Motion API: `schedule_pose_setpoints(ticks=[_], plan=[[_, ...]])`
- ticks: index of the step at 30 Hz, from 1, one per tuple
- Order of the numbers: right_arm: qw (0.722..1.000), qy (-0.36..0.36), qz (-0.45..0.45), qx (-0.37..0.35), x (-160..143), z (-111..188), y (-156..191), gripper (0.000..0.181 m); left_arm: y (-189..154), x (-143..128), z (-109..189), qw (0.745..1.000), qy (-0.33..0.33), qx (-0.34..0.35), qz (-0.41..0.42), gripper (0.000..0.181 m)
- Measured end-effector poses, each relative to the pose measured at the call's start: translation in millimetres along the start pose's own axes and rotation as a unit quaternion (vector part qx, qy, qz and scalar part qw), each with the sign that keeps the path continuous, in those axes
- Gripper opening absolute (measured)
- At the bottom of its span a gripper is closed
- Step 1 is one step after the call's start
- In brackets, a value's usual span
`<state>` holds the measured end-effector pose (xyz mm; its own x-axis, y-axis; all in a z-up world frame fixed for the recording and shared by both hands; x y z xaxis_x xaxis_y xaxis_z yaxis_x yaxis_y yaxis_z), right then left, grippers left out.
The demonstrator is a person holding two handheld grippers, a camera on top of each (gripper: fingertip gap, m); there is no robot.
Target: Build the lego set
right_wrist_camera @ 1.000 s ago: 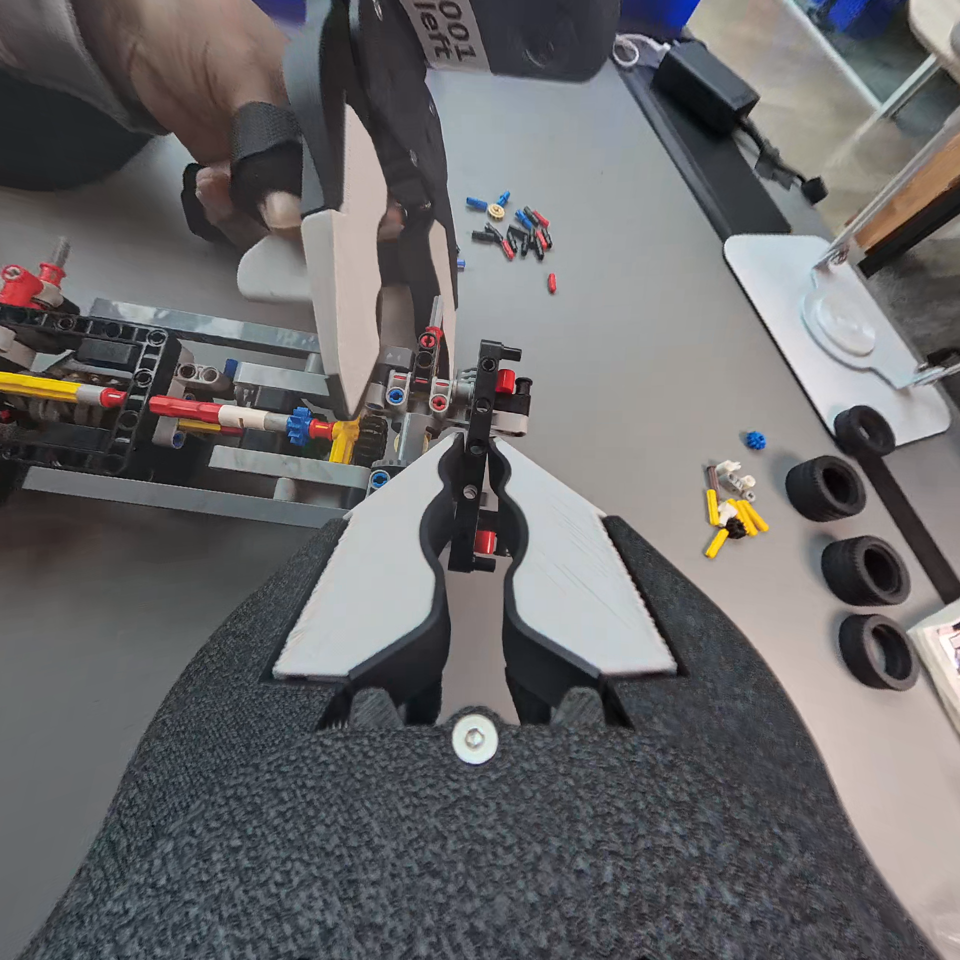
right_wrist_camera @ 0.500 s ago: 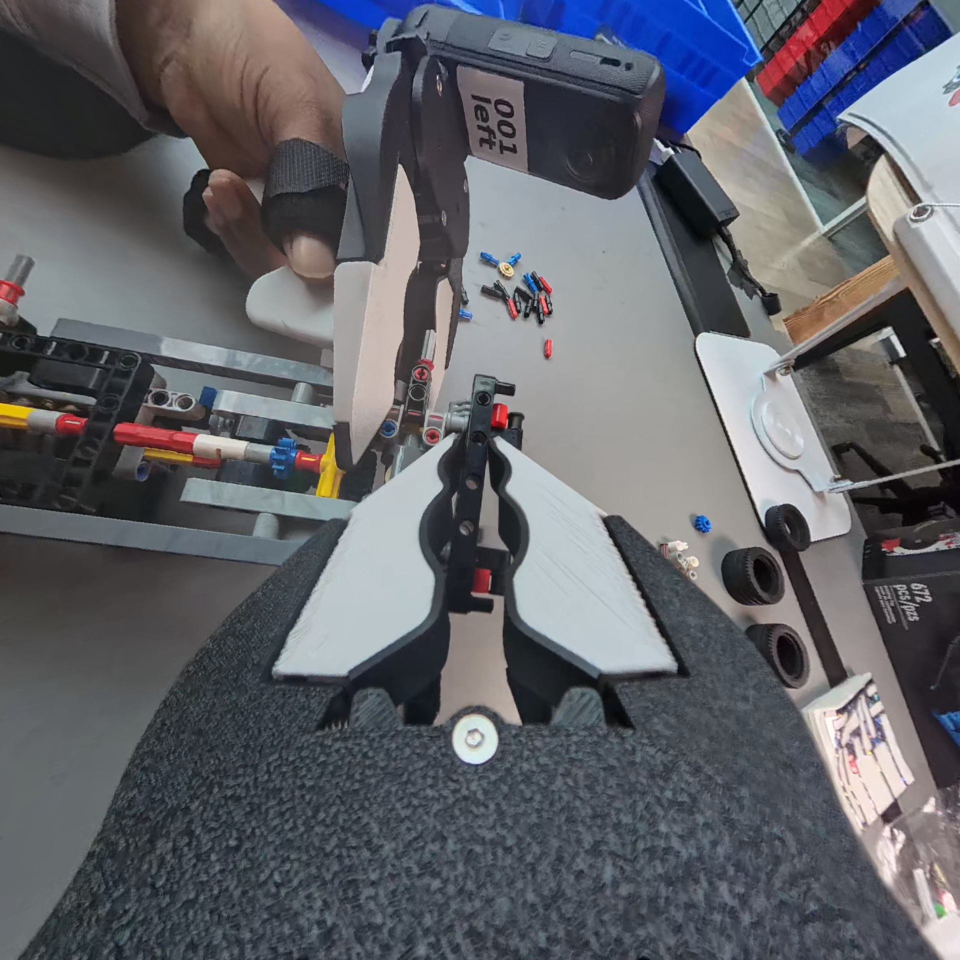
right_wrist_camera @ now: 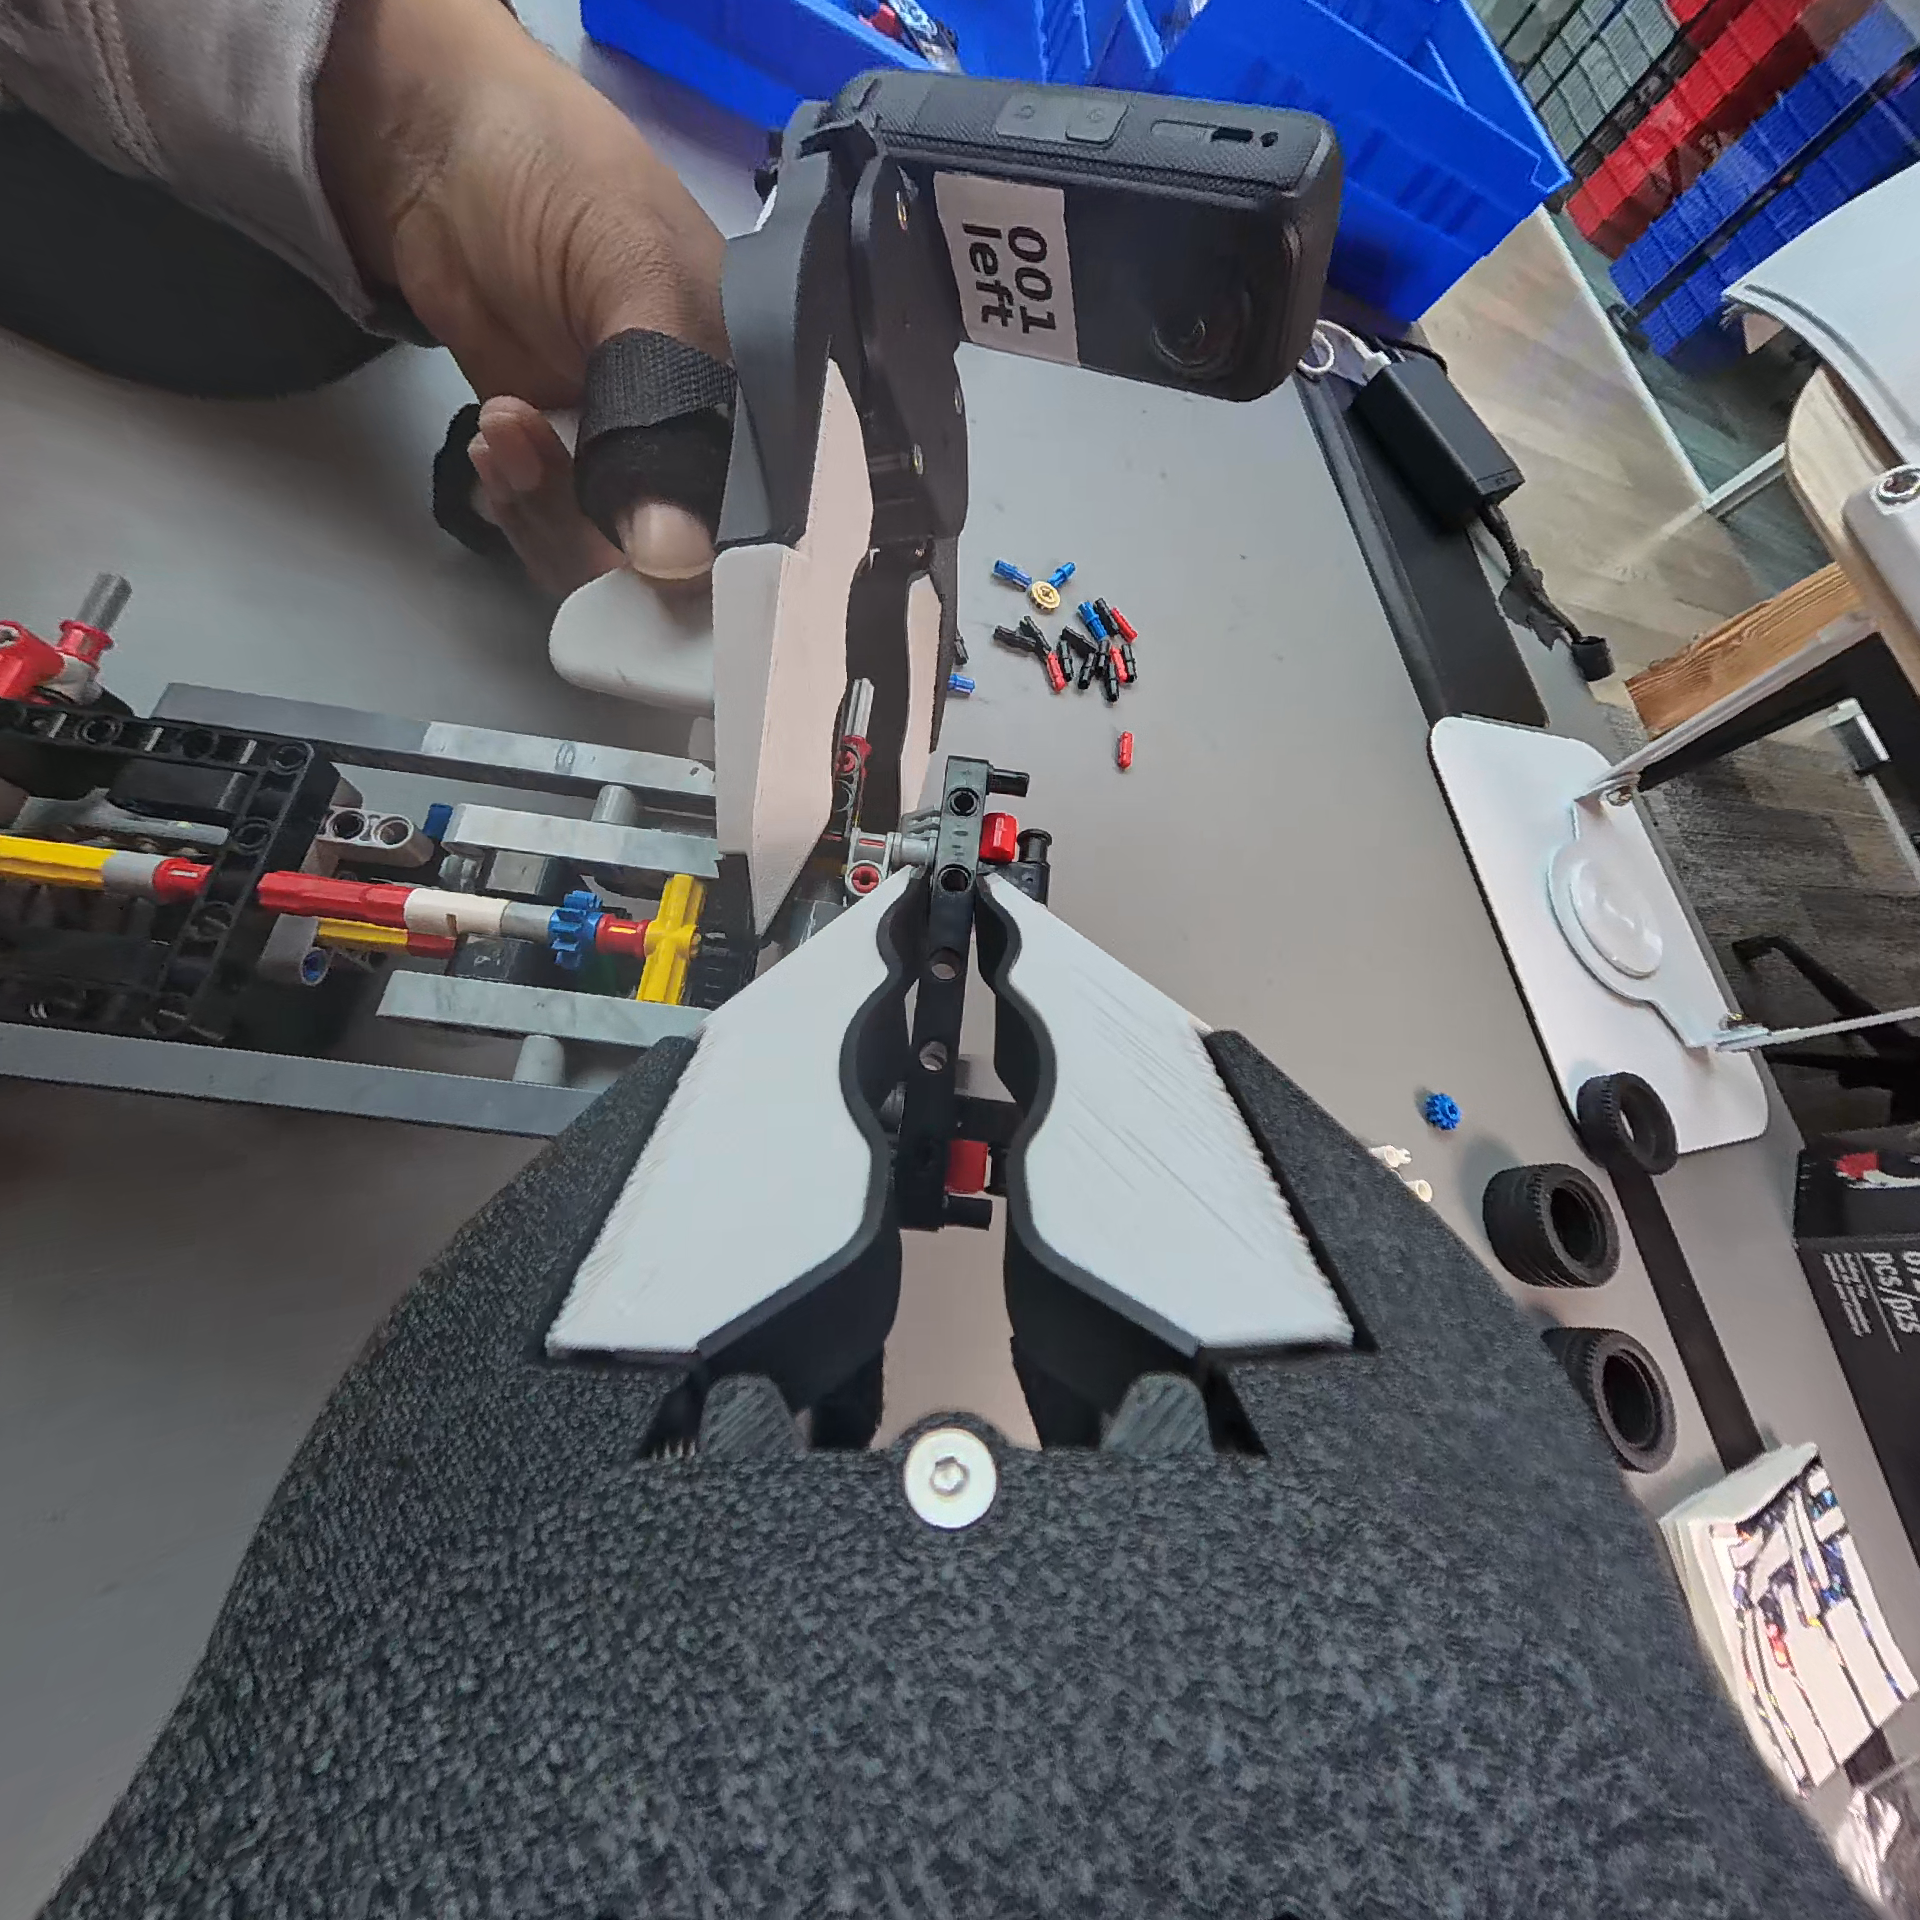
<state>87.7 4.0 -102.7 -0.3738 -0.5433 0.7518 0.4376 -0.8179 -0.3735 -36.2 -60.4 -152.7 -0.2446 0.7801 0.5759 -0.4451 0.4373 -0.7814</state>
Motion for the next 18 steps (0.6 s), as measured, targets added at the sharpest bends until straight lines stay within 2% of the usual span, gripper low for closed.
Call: schedule_pose_setpoints(ticks=[18], plan=[[0.998,-0.050,-0.041,0.025,-10.6,-0.3,1.5,0.006,0.5,-1.9,-4.1,0.999,0.035,0.007,-0.003,0.031]])
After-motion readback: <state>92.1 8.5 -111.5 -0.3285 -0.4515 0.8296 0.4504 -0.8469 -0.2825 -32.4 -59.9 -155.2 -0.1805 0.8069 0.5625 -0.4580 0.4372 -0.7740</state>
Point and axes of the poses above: each gripper's, where its closed fingertips meet, z back along the fingers, x out of its top, y = z × x across the jaws, the point moved 9 cm from there along z, back along the fingers, and after that the axes turned 3 degrees about x, right-handed, at the moved point
